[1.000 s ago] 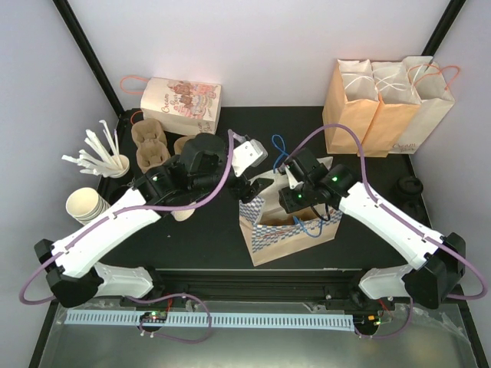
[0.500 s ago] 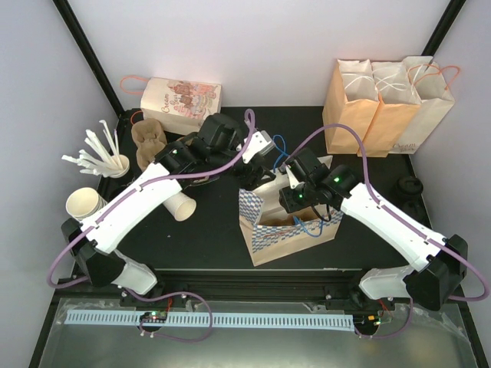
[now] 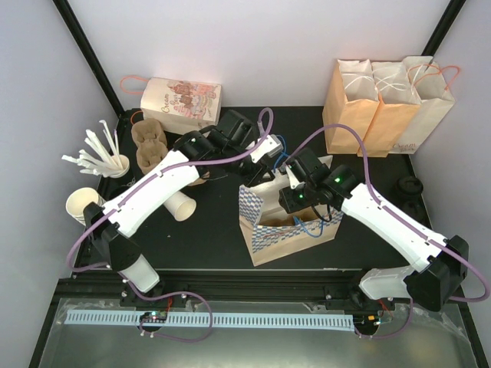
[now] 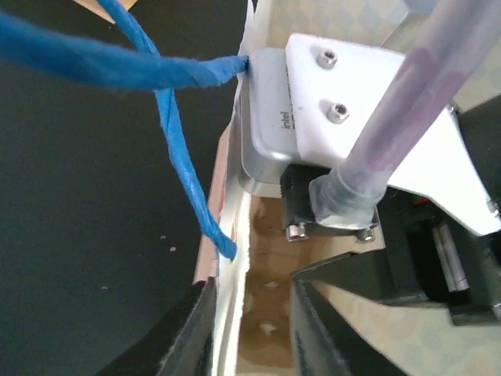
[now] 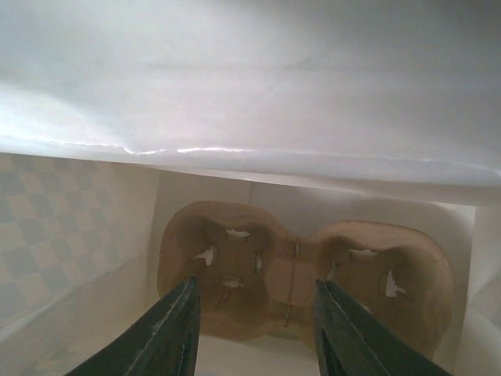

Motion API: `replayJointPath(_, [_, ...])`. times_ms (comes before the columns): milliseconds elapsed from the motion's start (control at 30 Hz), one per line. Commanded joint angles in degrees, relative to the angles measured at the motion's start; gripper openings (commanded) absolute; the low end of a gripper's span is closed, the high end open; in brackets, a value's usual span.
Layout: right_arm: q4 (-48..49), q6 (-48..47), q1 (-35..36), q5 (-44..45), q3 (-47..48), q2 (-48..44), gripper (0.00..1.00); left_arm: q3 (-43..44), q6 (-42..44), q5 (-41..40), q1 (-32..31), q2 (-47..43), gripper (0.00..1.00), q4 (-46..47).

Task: Pack the takeout coffee

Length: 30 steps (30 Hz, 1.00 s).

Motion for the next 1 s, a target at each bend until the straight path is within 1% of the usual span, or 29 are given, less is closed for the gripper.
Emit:
replayJointPath(0, [-0.8,0.0,0.3,-0.8,0.2,-1.2,0.43,5.4,0.5,-4.2,0.2,1.7,0.22,-6.3])
replayJointPath(100, [-1.3,0.0,0.4,-0.8,0.3,-1.2,0.43,6.0,0.6,-6.4,0.2,2.2,0.06,-7.4])
replayJointPath(133, [-1.4,0.0,0.3,-0.9,0.2,-1.3,0.43,6.0,0.5,-7.2,0.2,2.3,0.02,-7.4])
replayJointPath(167, [-1.4,0.0,0.4,-1.1,0.1,-1.3,0.43,6.0,0.3,-8.0,0.2,2.3,0.02,-7.2])
replayJointPath(433, [-2.6,0.2,1.6,-0.5,0.1,-0.9,0.41,5.9,-1.8,-12.9,0.2,0.9,0.02,-4.0])
replayJointPath(600, [-5.0,0.7,2.1,2.8,0.6,0.7,0.41,5.0,-2.8,-14.2,0.2,-0.4,0.02,-1.5])
replayJointPath(700, [-6.4,1.1,2.3,4.8,0.5,2.2,0.41,3.5,-3.5,-14.3,0.2,-1.6,0.02,0.5])
replayJointPath(967, [-5.3,1.4,2.9,4.3,-1.4,6.4,0.42,-1.6,-5.4,-11.3,0.2,-4.3,0.02,5.5])
